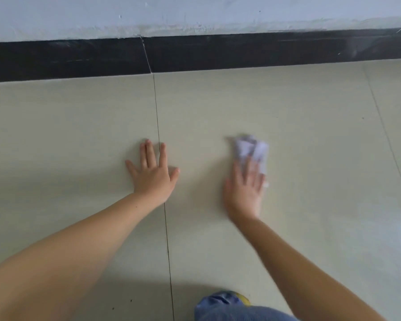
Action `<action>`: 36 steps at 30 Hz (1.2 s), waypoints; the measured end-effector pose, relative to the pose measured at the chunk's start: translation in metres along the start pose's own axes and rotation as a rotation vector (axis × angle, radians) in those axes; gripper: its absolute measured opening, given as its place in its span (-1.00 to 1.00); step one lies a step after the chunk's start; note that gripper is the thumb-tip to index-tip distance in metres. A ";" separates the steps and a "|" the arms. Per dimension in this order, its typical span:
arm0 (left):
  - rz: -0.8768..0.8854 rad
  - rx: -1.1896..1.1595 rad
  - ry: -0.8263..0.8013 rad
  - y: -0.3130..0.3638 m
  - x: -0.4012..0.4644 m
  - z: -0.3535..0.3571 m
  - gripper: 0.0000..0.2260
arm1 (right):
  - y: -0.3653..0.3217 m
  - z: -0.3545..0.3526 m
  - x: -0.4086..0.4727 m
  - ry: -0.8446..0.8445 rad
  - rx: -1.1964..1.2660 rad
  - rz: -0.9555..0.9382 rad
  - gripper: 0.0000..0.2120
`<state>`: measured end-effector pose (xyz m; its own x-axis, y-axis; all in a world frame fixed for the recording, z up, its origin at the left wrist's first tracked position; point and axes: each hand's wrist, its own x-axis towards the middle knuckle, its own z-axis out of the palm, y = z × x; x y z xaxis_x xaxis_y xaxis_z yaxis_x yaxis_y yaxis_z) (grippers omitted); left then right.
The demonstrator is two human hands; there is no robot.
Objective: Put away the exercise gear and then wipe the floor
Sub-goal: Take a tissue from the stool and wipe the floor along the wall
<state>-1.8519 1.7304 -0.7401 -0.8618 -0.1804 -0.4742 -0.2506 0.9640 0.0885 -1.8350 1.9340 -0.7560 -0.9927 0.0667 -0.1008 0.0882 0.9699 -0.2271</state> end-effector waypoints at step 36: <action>0.012 -0.002 0.096 -0.005 0.002 0.016 -0.32 | 0.095 -0.059 0.212 -0.022 0.076 0.489 -0.49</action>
<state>-1.8456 1.7286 -0.7554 -0.9031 -0.1867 -0.3868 -0.2405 0.9660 0.0952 -2.0421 2.0538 -0.7417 -0.8316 0.5040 -0.2335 0.5499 0.8061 -0.2185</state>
